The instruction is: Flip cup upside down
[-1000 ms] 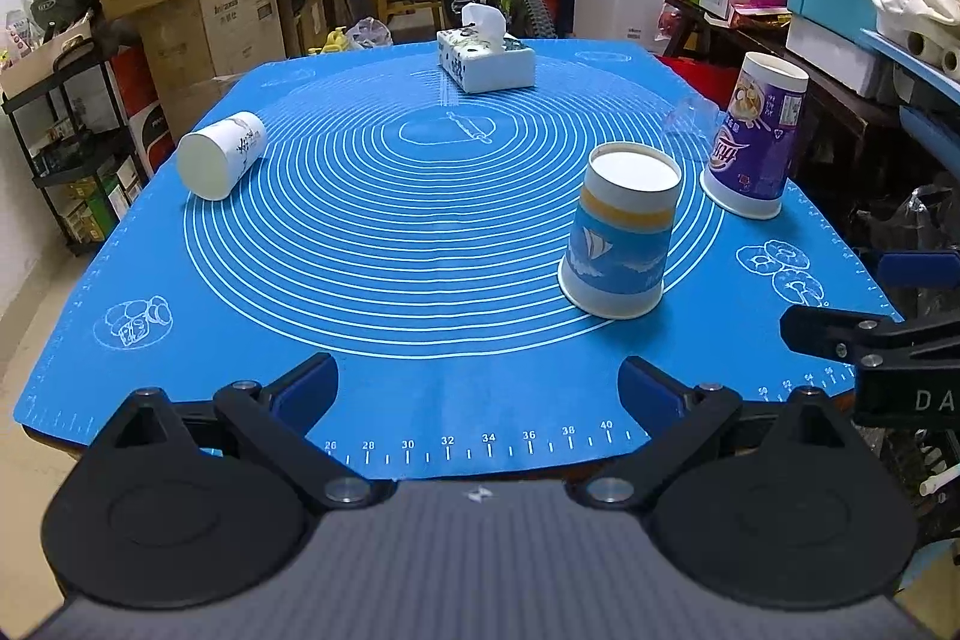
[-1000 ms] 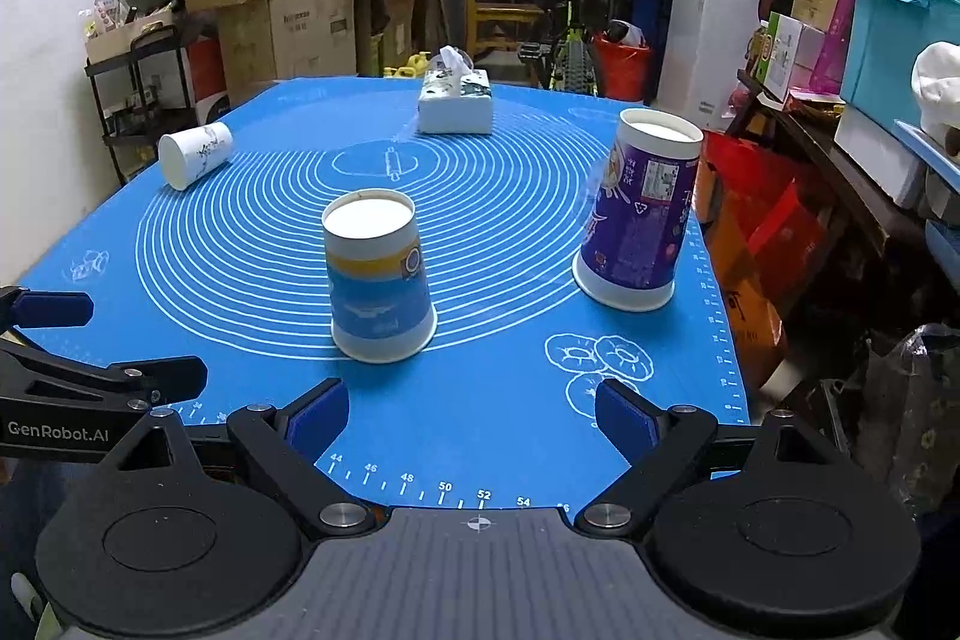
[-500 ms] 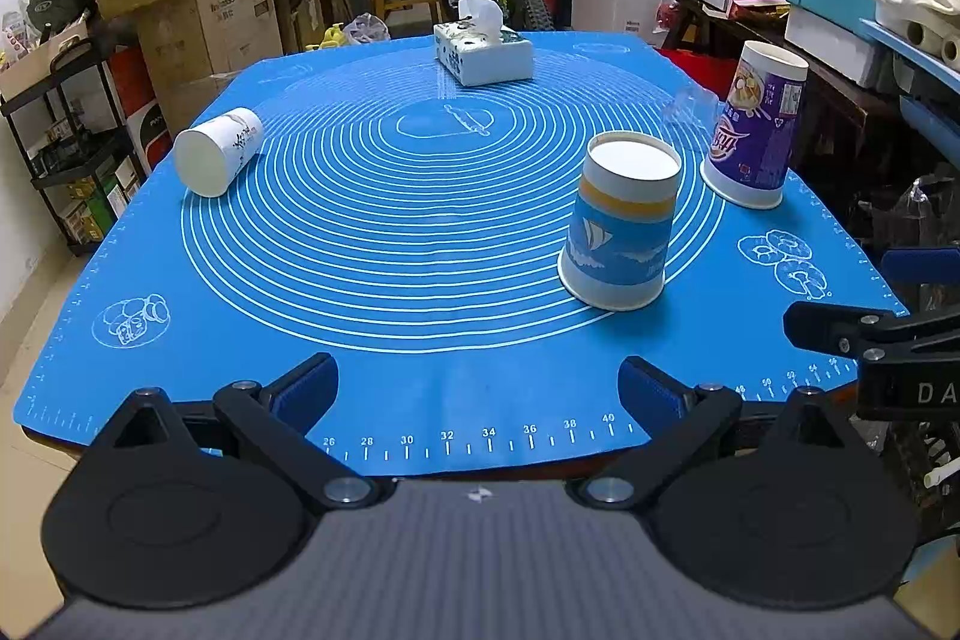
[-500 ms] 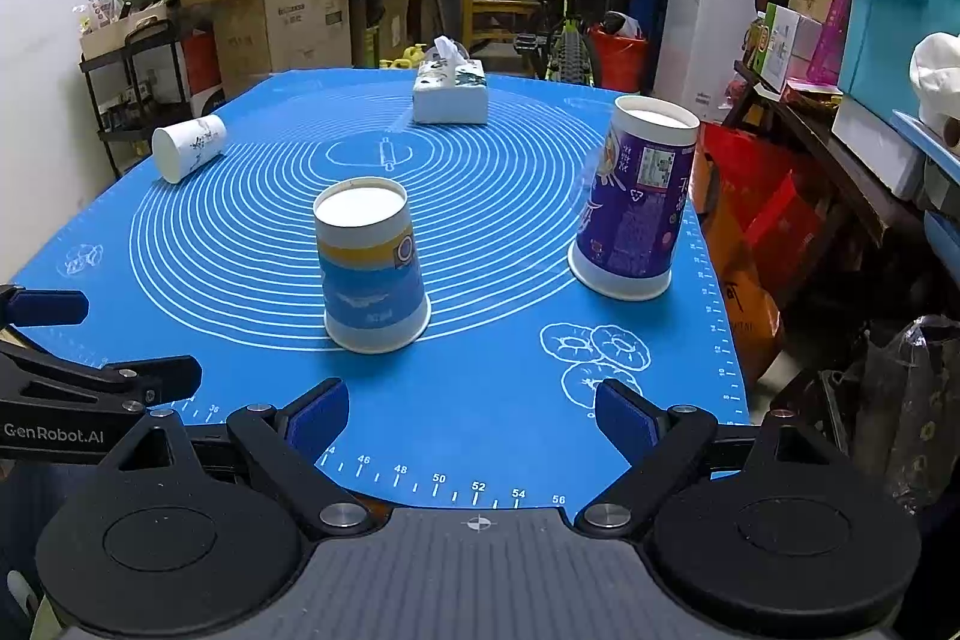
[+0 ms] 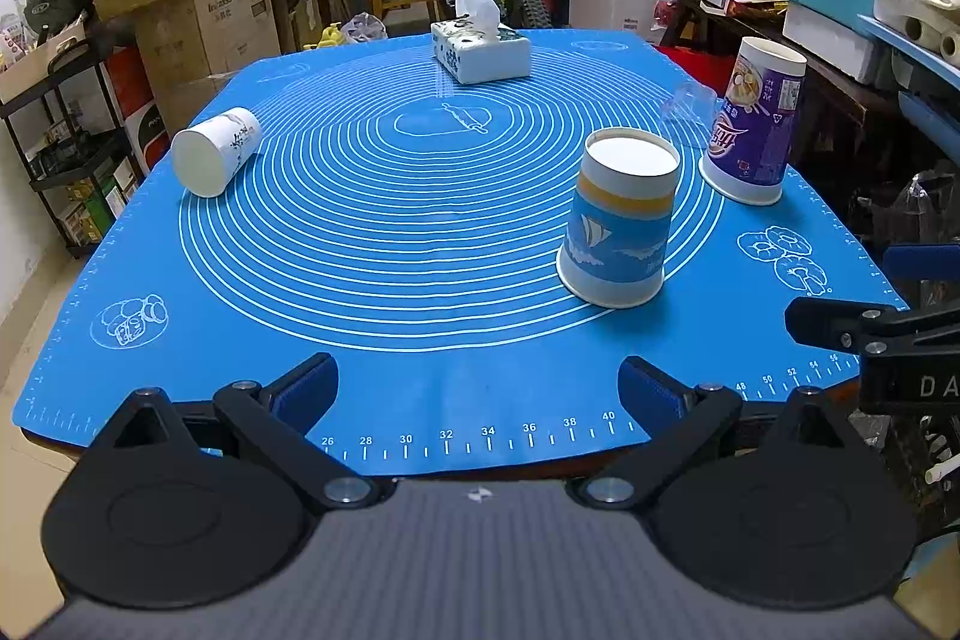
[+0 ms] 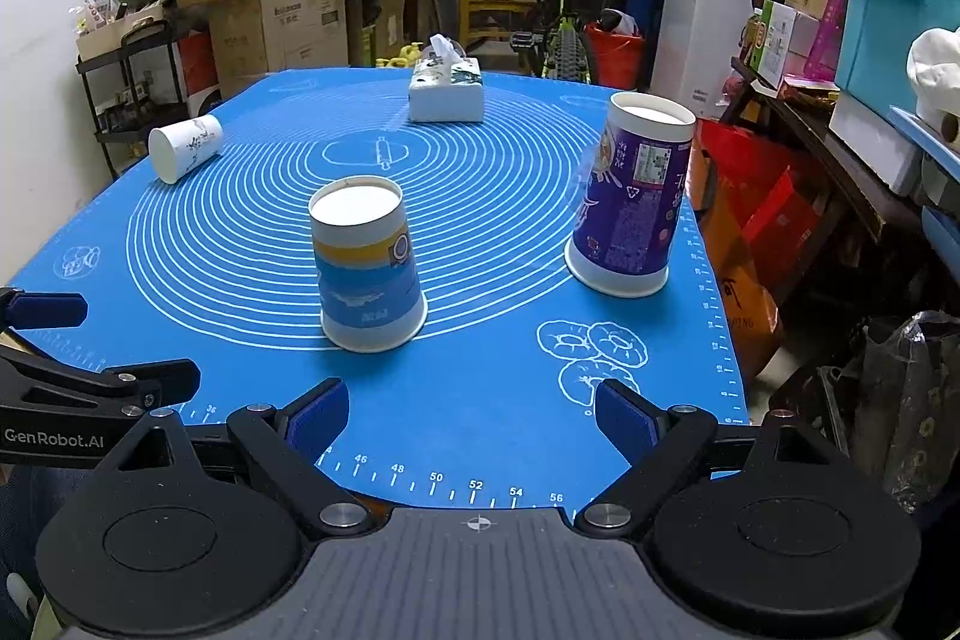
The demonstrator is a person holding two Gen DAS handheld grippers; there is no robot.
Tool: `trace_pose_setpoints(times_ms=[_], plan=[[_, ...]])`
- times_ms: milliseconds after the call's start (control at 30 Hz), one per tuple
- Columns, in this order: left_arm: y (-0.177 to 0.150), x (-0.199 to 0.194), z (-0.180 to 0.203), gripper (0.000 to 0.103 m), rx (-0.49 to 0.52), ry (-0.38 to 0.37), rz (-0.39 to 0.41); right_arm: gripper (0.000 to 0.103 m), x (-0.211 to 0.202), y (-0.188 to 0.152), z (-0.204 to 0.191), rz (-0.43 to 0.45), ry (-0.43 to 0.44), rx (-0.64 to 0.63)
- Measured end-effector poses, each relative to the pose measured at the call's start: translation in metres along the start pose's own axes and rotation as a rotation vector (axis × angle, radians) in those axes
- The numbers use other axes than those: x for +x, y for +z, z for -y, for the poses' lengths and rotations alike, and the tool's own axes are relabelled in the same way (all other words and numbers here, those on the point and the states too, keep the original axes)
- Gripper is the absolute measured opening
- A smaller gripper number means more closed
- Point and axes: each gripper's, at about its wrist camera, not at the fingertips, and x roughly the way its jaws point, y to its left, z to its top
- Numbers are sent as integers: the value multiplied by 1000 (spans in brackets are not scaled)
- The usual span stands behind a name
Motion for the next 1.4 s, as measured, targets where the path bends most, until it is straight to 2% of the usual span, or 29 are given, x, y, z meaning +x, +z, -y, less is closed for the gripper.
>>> trace_pose_setpoints(times_ms=[1400], plan=[[-1,2,-1,99,-1,1,-5,90,6,-3,-2,-19,-3,2]])
